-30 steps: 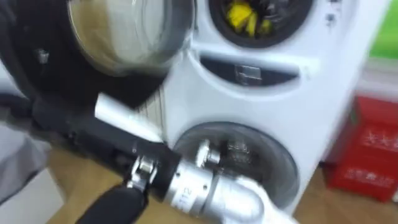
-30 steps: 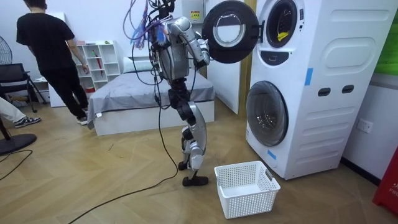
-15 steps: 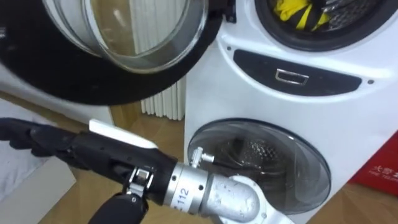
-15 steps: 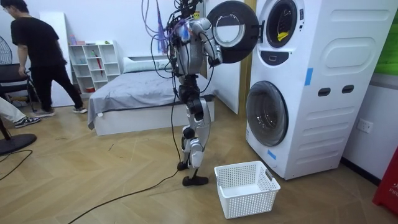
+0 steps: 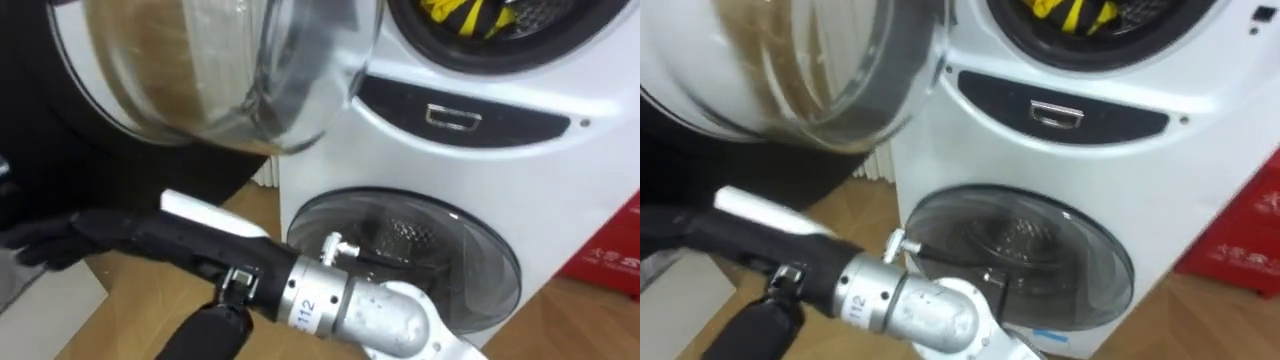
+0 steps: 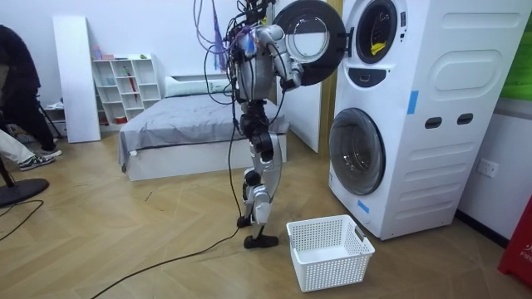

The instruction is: Pick clothes from washing machine

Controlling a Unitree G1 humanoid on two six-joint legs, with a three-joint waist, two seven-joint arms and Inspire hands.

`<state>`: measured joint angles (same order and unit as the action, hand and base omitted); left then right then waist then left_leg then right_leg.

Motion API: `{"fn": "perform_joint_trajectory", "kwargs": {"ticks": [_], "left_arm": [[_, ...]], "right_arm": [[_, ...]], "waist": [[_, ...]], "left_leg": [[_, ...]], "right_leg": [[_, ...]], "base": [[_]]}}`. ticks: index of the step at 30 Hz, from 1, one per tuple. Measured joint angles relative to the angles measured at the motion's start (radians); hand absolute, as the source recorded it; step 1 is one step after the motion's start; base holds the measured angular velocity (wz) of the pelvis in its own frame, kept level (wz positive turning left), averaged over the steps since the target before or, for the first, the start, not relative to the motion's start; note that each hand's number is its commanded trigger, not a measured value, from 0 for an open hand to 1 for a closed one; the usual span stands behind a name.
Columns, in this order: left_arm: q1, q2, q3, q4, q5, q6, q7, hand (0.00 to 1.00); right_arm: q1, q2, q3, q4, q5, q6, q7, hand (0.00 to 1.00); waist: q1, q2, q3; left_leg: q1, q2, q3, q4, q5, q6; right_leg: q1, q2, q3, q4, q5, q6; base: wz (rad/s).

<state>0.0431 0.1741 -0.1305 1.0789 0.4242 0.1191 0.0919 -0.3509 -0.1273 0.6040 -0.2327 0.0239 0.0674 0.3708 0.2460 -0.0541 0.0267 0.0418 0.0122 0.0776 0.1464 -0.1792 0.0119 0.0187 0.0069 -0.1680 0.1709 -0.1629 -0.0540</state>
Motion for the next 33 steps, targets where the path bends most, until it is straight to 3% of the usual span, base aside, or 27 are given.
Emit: {"fn": "perform_joint_trajectory", "kwargs": {"ticks": [2,3,5,7,11,17,22,33], "left_arm": [[0.012,-0.008,0.014,0.001,0.001,0.011,0.007,0.00],[0.018,-0.018,0.037,-0.001,0.003,0.013,0.007,0.00],[0.026,-0.032,0.073,-0.009,0.000,0.011,0.005,0.00],[0.025,-0.033,0.100,-0.009,-0.001,0.012,0.005,0.00],[0.021,-0.026,0.109,-0.029,-0.028,0.010,0.005,0.00],[0.008,-0.027,0.109,-0.058,-0.077,0.003,0.005,0.00],[0.014,-0.022,0.110,-0.059,-0.120,0.003,0.003,0.00],[0.018,-0.009,0.128,-0.074,-0.116,-0.015,-0.046,0.00]], "right_arm": [[0.061,-0.021,-0.072,-0.030,-0.032,0.008,-0.033,0.00],[0.097,-0.029,-0.129,-0.051,-0.064,0.014,-0.056,0.00],[0.152,-0.068,-0.233,-0.080,-0.114,0.017,-0.096,0.00],[0.202,-0.085,-0.299,-0.090,-0.120,0.020,-0.138,0.00],[0.235,-0.133,-0.407,-0.090,-0.134,0.023,-0.216,0.00],[0.235,-0.150,-0.449,-0.094,-0.135,0.038,-0.243,0.00],[0.235,-0.151,-0.485,-0.094,-0.138,0.044,-0.249,0.00],[0.236,-0.152,-0.551,-0.159,-0.134,0.044,-0.247,0.00]], "waist": [[-0.022,0.002,-0.0033],[-0.039,0.005,-0.0129],[-0.088,0.018,-0.0233],[-0.109,0.028,-0.0293],[-0.173,0.043,-0.0292],[-0.191,0.037,-0.0318],[-0.206,0.021,-0.0381],[-0.217,0.010,-0.0339]], "left_leg": [[0.001,-0.003,0.001,0.005,-0.002,0.002],[-0.003,-0.004,0.002,0.005,-0.001,0.003],[0.002,-0.007,0.003,0.005,-0.001,0.005],[0.012,-0.006,0.010,0.004,-0.001,0.006],[0.025,-0.004,0.033,0.004,-0.001,0.006],[0.030,0.002,0.075,0.004,-0.001,0.005],[0.035,0.008,0.078,0.004,-0.001,0.005],[0.037,0.010,0.082,0.001,-0.001,0.004]], "right_leg": [[0.002,-0.002,0.001,0.000,0.000,0.000],[0.002,-0.002,0.004,0.000,0.004,0.004],[0.005,-0.004,0.013,0.000,0.008,0.006],[0.011,-0.004,0.023,0.000,0.008,0.007],[0.013,0.000,0.045,0.003,0.008,0.006],[-0.005,0.012,0.085,0.009,0.011,0.001],[0.001,0.012,0.085,-0.001,0.012,-0.001],[0.000,0.013,0.088,-0.002,0.012,-0.001]], "base": [[-0.01],[-0.09],[-0.08],[-0.19],[-0.19],[-0.22],[-0.01],[0.00]]}}
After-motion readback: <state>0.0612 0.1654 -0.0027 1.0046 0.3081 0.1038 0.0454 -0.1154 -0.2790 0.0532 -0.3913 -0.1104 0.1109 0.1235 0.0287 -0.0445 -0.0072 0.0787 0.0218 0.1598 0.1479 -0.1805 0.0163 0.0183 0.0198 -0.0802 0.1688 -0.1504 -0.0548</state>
